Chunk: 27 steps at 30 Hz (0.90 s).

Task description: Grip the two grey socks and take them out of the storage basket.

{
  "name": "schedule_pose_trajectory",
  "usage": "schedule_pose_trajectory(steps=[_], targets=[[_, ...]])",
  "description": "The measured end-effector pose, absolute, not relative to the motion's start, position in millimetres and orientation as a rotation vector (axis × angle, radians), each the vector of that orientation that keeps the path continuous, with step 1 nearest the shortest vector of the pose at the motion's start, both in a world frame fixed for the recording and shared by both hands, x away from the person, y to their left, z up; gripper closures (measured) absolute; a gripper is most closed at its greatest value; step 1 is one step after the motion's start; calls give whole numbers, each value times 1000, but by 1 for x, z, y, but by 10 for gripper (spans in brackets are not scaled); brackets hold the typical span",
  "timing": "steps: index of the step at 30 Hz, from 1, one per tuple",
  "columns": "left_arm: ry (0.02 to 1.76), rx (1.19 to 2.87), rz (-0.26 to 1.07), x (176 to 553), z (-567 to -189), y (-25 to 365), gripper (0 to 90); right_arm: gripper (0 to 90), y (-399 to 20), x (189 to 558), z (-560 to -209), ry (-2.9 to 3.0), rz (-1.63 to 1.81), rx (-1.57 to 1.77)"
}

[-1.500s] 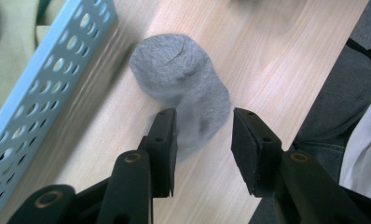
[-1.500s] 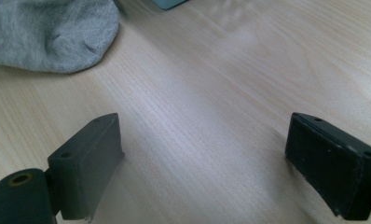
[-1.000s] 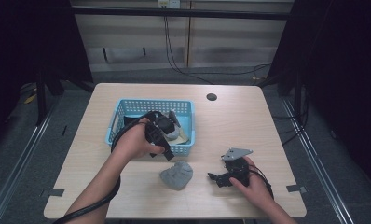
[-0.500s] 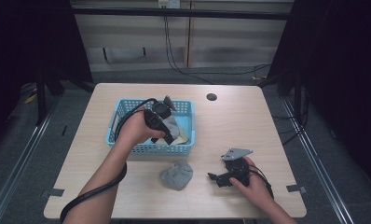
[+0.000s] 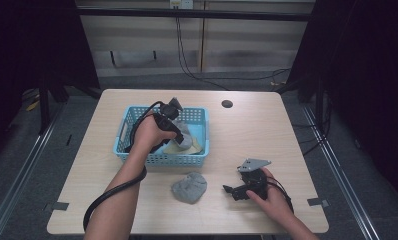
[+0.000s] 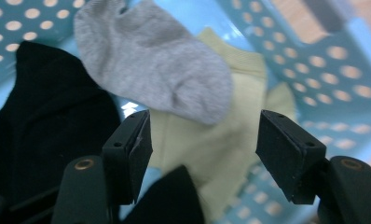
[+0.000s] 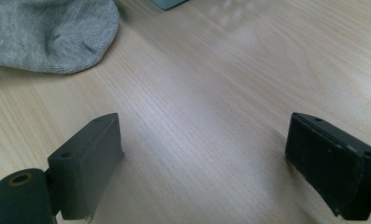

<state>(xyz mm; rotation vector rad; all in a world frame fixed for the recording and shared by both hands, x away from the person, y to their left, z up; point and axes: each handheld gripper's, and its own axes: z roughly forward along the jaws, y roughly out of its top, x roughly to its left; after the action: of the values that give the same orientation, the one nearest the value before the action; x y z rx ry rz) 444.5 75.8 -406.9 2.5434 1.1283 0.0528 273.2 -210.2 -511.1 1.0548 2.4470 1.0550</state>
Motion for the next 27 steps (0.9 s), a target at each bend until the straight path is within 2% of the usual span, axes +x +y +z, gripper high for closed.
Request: schedule_pose_trajectory(steps=[10, 14, 15, 17, 18, 22, 27], targets=[[1179, 2526, 53, 456, -432, 69, 379, 104, -210, 273, -511, 2446, 1054, 1051], [1208, 2533, 38, 458, -438, 69, 477, 104, -210, 273, -511, 2443, 1054, 1045], [1222, 2546, 23, 458, -439, 70, 548, 104, -210, 273, -511, 2443, 1054, 1044], [1228, 2551, 15, 459, -440, 72, 625, 104, -210, 273, -511, 2443, 1054, 1045], [1245, 2567, -13, 459, -441, 74, 708, 104, -210, 273, -511, 2443, 1054, 1043], [1270, 2588, -64, 459, -439, 80, 892, 104, -210, 273, -511, 2445, 1055, 1048], [1261, 2606, -74, 456, -431, 88, 900, 104, -210, 273, -511, 2446, 1055, 1048]])
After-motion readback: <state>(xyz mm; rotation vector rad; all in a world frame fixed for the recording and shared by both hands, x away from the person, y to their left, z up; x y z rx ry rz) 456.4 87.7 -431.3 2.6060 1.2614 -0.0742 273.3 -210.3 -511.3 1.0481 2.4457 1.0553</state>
